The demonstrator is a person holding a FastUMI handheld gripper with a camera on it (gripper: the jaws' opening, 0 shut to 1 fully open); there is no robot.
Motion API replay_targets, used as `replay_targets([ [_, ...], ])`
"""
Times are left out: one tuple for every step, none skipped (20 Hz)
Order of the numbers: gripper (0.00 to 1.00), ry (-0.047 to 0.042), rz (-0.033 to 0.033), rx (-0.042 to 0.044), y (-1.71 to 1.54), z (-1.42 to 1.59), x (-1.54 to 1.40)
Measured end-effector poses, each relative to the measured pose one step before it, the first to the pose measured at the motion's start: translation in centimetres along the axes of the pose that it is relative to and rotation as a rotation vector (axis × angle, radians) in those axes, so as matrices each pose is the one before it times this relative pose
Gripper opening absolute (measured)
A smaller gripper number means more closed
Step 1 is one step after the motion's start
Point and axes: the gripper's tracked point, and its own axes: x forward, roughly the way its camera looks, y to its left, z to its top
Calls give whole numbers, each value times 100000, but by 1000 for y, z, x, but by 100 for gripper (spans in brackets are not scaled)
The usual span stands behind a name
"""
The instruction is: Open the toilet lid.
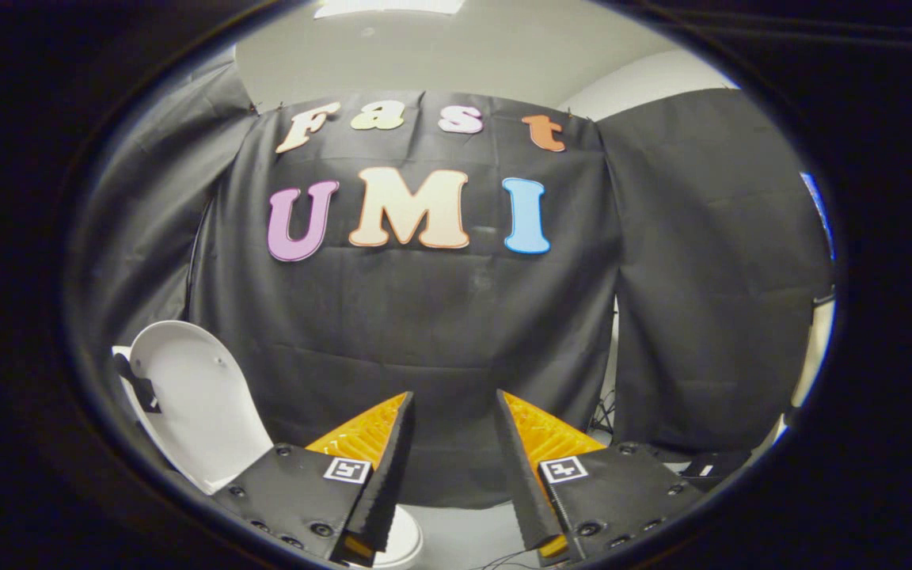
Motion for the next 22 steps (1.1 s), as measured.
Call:
replay_targets([
  [63, 324, -575, 1025, -638, -292, -132],
  [63, 354, -544, 938, -566, -385, -162],
  [63, 192, 181, 671, -242, -119, -123],
  [63, -248, 637, 319, -86, -35, -237],
  [63, -168, 434, -47, -185, 17, -132],
  [63, 181, 1233, -31, -222, -91, -116],
  [63, 813, 2677, 756, 174, -115, -205],
  [63, 1463, 4279, 1407, 502, -431, -127],
  [63, 2333, 6009, 2106, 774, -445, -193],
  [63, 2156, 6952, 2467, 954, -536, -141],
  [63, 2029, 6847, 2618, 966, -200, 40],
  [63, 1399, 5200, 1800, 397, -226, 11],
  [63, 1868, 1793, 786, -204, -488, -157],
  [63, 2128, -501, -749, -861, -593, -286],
  [63, 2024, 636, -705, -320, -425, -223],
  [63, 1310, 622, -685, 9, -244, -119],
  [63, 743, -173, -811, -256, -83, -211],
  [63, 178, -742, -1506, -379, -71, -313],
  [63, 95, -1052, -1531, -419, -16, -359],
  [63, 400, -1417, -2009, -475, -274, -243],
  [63, 1275, -1637, -1578, -547, -400, -309],
  [63, 2063, -544, -1057, -272, -675, -192],
])
